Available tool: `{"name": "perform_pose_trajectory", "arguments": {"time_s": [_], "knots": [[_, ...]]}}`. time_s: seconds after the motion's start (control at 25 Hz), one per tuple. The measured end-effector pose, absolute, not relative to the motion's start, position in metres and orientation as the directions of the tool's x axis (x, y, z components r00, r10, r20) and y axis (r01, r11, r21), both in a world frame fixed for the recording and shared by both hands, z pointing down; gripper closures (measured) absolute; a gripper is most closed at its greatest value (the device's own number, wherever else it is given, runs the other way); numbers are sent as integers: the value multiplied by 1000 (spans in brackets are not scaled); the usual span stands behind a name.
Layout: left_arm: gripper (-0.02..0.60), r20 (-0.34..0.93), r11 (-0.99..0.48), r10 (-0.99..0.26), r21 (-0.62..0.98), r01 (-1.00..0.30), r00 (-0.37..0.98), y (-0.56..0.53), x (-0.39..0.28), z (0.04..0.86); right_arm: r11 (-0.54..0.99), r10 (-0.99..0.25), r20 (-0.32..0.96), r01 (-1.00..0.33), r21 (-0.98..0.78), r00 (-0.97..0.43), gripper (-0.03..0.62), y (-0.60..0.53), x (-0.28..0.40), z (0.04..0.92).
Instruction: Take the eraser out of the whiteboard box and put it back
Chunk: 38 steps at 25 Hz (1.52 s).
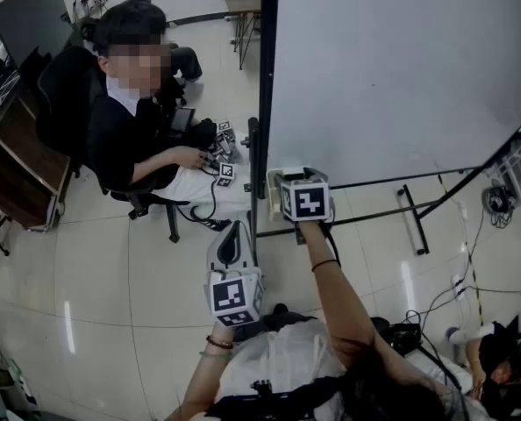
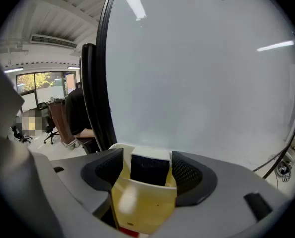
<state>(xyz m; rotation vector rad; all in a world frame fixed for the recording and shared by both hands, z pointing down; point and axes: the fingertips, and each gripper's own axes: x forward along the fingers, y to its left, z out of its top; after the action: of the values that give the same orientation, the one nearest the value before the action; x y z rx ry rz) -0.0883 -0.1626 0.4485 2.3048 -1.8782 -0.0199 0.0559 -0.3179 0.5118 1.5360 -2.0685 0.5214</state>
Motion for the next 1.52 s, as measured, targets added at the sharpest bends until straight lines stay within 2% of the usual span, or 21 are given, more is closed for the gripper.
{"name": "perform_pose_trajectory", "arguments": {"time_s": [0.08, 0.12, 0.24, 0.48, 0.72, 0.88, 1.08, 1.2, 1.52], "knots": [[579, 89, -197, -974, 138, -971, 211, -164, -89, 447, 283, -757, 618, -959, 15, -214, 254, -323, 53, 513], [579, 86, -200, -973, 137, -970, 213, -164, -88, 446, 283, -758, 618, -959, 23, -209, 310, -324, 53, 513], [578, 77, -210, -972, 133, -969, 222, -163, -86, 442, 303, -783, 577, -952, 32, -230, 326, -323, 52, 508], [578, 79, -215, -971, 124, -969, 226, -158, -85, 441, 348, -876, 366, -937, 25, -315, 327, -304, 53, 456], [580, 58, -210, -974, 145, -967, 220, -161, -81, 437, 381, -912, 167, -924, 6, -375, 327, -267, 63, 386], [580, 28, -241, -968, 153, -958, 248, -164, -71, 430, 408, -907, 147, -911, 63, -396, 329, -238, 71, 367], [580, 79, -260, -959, 149, -954, 274, -167, -60, 433, 436, -896, 112, -899, 38, -430, 329, -220, 71, 375], [580, 51, -274, -957, 146, -950, 284, -167, -55, 428, 445, -892, 118, -894, 46, -437, 329, -214, 70, 380], [580, 28, -330, -943, 34, -943, 331, -158, -40, 424, 444, -891, 121, -895, 38, -437, 329, -219, 69, 385]]}}
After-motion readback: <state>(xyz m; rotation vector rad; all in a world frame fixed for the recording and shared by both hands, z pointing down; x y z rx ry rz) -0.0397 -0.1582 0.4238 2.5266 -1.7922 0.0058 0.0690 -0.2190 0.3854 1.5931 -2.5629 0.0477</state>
